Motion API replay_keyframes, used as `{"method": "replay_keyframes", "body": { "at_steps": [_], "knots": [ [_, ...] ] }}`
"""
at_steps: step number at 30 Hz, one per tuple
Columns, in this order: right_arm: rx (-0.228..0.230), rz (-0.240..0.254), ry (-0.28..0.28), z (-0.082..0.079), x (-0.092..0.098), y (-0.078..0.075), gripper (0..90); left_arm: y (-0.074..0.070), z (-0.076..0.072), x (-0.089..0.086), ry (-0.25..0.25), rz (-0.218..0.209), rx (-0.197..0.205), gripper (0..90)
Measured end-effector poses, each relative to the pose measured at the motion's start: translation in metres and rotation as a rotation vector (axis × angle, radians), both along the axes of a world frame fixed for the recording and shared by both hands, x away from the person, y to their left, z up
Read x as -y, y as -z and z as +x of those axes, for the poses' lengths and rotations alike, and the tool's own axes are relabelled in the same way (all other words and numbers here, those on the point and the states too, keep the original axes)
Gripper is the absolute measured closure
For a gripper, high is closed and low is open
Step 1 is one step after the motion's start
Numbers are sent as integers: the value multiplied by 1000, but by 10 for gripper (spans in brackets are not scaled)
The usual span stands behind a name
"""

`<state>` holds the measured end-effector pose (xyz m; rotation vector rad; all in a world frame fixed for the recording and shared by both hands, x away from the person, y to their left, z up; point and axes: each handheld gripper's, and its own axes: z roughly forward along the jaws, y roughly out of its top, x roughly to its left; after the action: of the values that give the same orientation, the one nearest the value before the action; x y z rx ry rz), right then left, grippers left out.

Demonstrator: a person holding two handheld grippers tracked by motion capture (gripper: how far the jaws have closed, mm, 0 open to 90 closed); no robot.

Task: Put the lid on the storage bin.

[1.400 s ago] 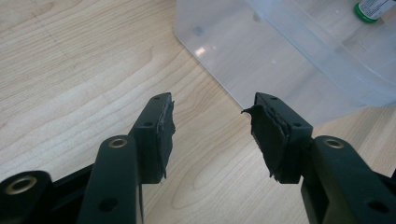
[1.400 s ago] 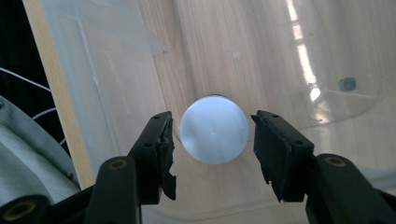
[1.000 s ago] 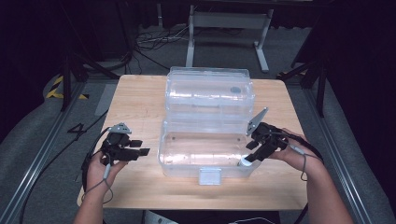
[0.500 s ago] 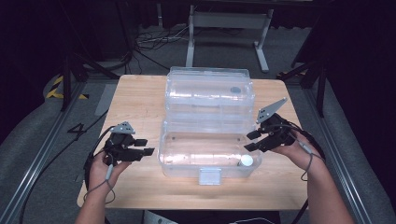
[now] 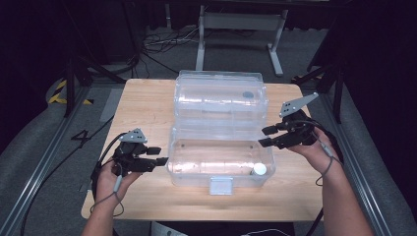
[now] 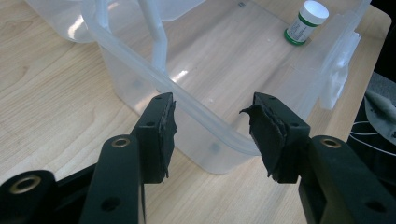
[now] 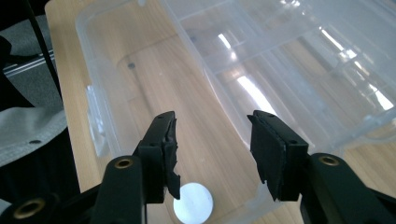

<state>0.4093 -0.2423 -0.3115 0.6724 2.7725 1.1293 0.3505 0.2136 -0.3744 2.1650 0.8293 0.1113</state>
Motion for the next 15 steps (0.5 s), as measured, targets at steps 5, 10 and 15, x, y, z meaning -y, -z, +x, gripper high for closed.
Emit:
{"method": "replay_keyframes", "body": {
  "at_steps": [5,10,15],
  "knots": [
    [2,8,-4,9,-8,-7,512,-1,-3,4,13,0,1,505],
    [19,9,-14,19,-21,-16,510,-1,-4,6,20,0,-4,505],
    [43,52,-12,29,-31,-25,495,0,-6,4,15,1,-4,505]
  ]
}}
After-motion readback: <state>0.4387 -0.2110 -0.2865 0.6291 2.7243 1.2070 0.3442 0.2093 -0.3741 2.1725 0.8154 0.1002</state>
